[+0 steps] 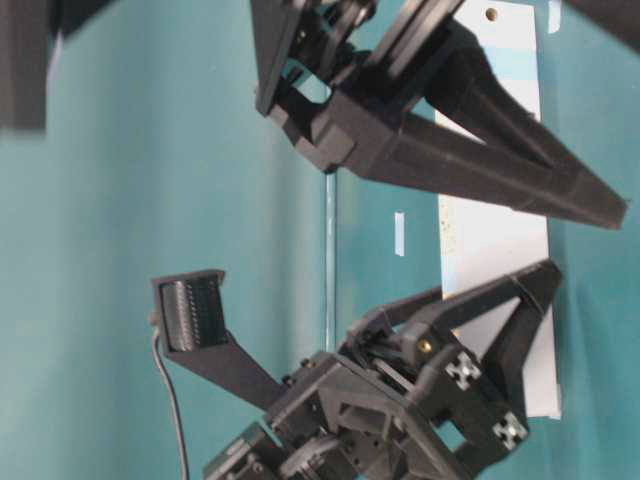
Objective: Move the wooden board into place and insert the rod into its hole.
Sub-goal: 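Move the right gripper over the wooden dowel and rotate it vertical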
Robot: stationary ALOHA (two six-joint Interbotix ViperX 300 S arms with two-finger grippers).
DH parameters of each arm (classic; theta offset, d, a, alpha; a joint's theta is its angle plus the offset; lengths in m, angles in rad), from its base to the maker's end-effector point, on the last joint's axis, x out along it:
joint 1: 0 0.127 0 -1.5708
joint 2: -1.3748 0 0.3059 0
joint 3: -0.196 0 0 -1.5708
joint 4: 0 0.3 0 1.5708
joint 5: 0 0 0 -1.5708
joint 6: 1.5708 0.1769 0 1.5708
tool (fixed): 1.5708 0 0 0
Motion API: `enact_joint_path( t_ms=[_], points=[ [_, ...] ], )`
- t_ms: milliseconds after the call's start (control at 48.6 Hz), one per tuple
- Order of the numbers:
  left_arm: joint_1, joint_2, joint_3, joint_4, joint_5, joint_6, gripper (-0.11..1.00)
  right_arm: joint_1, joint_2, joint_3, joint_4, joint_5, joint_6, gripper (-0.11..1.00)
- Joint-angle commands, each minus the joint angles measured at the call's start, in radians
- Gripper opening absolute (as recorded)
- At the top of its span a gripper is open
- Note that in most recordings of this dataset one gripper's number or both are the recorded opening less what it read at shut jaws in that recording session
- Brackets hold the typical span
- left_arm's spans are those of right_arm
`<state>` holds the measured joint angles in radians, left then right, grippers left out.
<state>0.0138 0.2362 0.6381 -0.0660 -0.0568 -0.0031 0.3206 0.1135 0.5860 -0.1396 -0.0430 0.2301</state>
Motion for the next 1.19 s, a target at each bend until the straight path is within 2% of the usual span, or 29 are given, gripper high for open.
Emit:
enact_joint_path(
  t_ms=[0, 185, 268, 370, 659, 1070, 1173],
  points=[
    [-0.006, -0.035, 0.002, 0.000, -0.003, -0.005, 0.61, 0.006, -0.005, -0.069, 0.002, 0.095, 0.057, 0.80],
    [-0.006, -0.037, 0.018, 0.000, -0.003, -0.005, 0.61, 0.011, 0.061, -0.190, -0.002, 0.258, 0.225, 0.80],
    [-0.009, -0.037, 0.020, 0.000, -0.003, -0.005, 0.61, 0.012, 0.115, -0.252, -0.003, 0.308, 0.281, 0.80],
    [-0.009, -0.037, 0.021, 0.000, -0.005, -0.005, 0.61, 0.021, 0.170, -0.311, -0.003, 0.353, 0.314, 0.80],
    [-0.012, -0.037, 0.018, 0.000, -0.005, -0.006, 0.61, 0.031, 0.256, -0.456, -0.005, 0.512, 0.321, 0.80],
    [-0.015, -0.037, 0.017, 0.000, -0.006, -0.008, 0.61, 0.031, 0.324, -0.600, 0.000, 0.683, 0.324, 0.80],
    [-0.014, -0.037, 0.017, 0.000, -0.008, -0.008, 0.61, 0.031, 0.339, -0.629, 0.006, 0.718, 0.324, 0.75]
  ],
)
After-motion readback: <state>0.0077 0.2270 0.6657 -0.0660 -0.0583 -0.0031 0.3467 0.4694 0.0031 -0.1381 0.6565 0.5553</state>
